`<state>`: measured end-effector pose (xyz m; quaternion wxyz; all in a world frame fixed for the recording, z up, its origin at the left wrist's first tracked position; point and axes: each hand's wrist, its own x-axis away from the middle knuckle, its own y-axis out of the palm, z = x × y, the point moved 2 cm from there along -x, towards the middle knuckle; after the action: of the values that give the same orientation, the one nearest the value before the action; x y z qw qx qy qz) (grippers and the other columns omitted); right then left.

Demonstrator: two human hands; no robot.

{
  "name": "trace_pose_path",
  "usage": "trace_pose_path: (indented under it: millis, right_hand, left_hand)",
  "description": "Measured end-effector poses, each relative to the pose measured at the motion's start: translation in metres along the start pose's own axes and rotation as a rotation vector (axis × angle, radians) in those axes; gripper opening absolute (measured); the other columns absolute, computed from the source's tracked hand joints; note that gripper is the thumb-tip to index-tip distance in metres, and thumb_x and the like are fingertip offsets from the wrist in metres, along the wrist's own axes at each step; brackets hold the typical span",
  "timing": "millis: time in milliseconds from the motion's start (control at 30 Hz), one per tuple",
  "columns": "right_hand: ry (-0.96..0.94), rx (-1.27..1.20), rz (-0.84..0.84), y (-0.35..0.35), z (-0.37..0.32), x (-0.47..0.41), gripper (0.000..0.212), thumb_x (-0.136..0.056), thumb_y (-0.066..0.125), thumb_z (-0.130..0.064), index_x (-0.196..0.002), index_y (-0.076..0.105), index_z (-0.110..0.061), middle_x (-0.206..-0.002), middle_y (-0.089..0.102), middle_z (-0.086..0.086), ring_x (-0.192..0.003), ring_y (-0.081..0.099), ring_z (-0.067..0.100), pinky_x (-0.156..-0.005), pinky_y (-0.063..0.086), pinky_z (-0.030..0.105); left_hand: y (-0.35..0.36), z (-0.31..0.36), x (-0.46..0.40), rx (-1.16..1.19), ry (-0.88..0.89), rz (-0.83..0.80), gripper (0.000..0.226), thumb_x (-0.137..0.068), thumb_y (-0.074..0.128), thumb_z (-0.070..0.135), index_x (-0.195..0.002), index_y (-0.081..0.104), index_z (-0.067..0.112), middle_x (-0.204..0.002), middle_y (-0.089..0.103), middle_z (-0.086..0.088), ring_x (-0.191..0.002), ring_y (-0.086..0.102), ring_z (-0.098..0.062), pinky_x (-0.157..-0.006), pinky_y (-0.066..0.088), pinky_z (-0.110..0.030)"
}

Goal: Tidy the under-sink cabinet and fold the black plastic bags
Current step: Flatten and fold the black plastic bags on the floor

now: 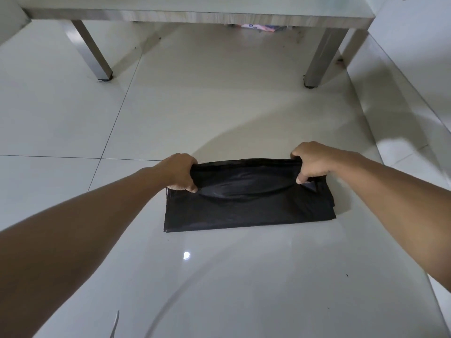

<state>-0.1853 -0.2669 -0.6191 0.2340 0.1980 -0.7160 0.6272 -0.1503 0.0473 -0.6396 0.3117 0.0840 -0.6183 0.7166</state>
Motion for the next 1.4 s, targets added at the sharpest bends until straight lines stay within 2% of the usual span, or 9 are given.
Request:
trace_pose_path:
  millis: [133,367,533,700,833,1000,1100,1233,1400]
  right_hand:
    - [-0.046,-0.04,0.25,-0.024,0.005,0.015,0.025,-0.076,0.078,-0.017,-0.09,0.057,-0.017,-0.091,0.059,0.001,-0.083,0.056,0.023,-0.067,0.042,0.031]
    - [-0.207,-0.038,0.901,-0.006,0.014,0.035,0.026,-0.063,0.063,0.007,-0.077,0.052,-0.013,-0.08,0.053,0.009,-0.077,0.051,0.033,-0.061,0.032,0.032]
    - [-0.28,0.156,0.718,0.063,0.02,0.031,0.048,-0.033,0.07,0.015,-0.073,0.057,-0.008,-0.068,0.052,0.009,-0.057,0.053,0.032,-0.052,0.033,0.03]
    - [-0.267,0.091,0.604,0.081,0.027,0.037,0.04,-0.049,0.073,-0.005,-0.086,0.058,-0.012,-0.081,0.052,0.003,-0.068,0.051,0.027,-0.061,0.033,0.03]
    - [-0.239,-0.01,0.553,0.08,0.03,0.043,0.033,-0.076,0.068,-0.02,-0.108,0.064,-0.015,-0.104,0.059,0.002,-0.092,0.055,0.026,-0.075,0.041,0.034]
    - [-0.305,0.004,0.578,0.084,0.036,0.04,0.031,-0.076,0.077,-0.013,-0.107,0.073,-0.014,-0.101,0.067,0.003,-0.092,0.064,0.031,-0.075,0.052,0.038]
    - [-0.257,-0.042,0.605,0.084,0.04,0.038,0.02,-0.084,0.073,-0.016,-0.104,0.077,-0.019,-0.107,0.07,-0.003,-0.097,0.065,0.027,-0.077,0.053,0.036]
    - [-0.281,-0.028,0.7,0.088,0.039,0.037,0.015,-0.079,0.079,-0.011,-0.093,0.079,-0.017,-0.1,0.074,0.0,-0.087,0.07,0.027,-0.069,0.056,0.035]
    - [-0.356,-0.051,0.782,0.091,0.042,0.037,0.015,-0.073,0.083,-0.003,-0.084,0.078,-0.012,-0.09,0.076,0.0,-0.07,0.071,0.027,-0.057,0.052,0.029]
  left_hand:
    - [-0.037,0.002,0.007,0.091,0.02,0.152,0.026,-0.068,0.074,0.012,-0.071,0.053,0.026,-0.08,0.058,-0.002,-0.081,0.058,-0.026,-0.064,0.043,-0.029]
    - [-0.033,0.006,0.037,-0.124,0.319,0.937,0.03,-0.056,0.057,-0.012,-0.077,0.053,0.008,-0.077,0.051,-0.009,-0.072,0.049,-0.031,-0.058,0.033,-0.034]
    - [0.042,-0.009,0.036,-0.342,0.279,0.623,0.042,-0.051,0.073,-0.009,-0.087,0.06,0.009,-0.083,0.055,-0.008,-0.076,0.054,-0.029,-0.058,0.041,-0.033]
    - [0.05,-0.012,0.045,-0.205,0.242,0.436,0.045,-0.066,0.061,0.023,-0.109,0.056,0.016,-0.106,0.052,0.001,-0.101,0.05,-0.022,-0.079,0.044,-0.031]
    - [0.049,-0.016,0.048,-0.046,0.287,0.541,0.047,-0.067,0.042,0.037,-0.099,0.067,0.013,-0.093,0.06,0.001,-0.089,0.058,-0.024,-0.074,0.047,-0.034]
    - [0.05,-0.02,0.043,-0.09,0.354,0.585,0.029,-0.062,0.083,0.007,-0.089,0.075,0.012,-0.085,0.065,-0.001,-0.079,0.063,-0.026,-0.066,0.051,-0.034]
    - [0.045,-0.017,0.048,-0.034,0.345,0.699,0.017,-0.067,0.077,0.004,-0.082,0.078,0.014,-0.08,0.067,0.002,-0.073,0.062,-0.025,-0.062,0.051,-0.032]
    - [0.043,-0.012,0.055,-0.057,0.393,0.82,0.017,-0.071,0.061,0.007,-0.082,0.074,0.011,-0.088,0.066,-0.002,-0.08,0.059,-0.026,-0.071,0.048,-0.034]
    - [0.051,-0.015,0.049,-0.217,0.424,0.707,0.029,-0.064,0.079,0.015,-0.092,0.07,0.01,-0.092,0.062,-0.005,-0.084,0.058,-0.028,-0.08,0.049,-0.039]
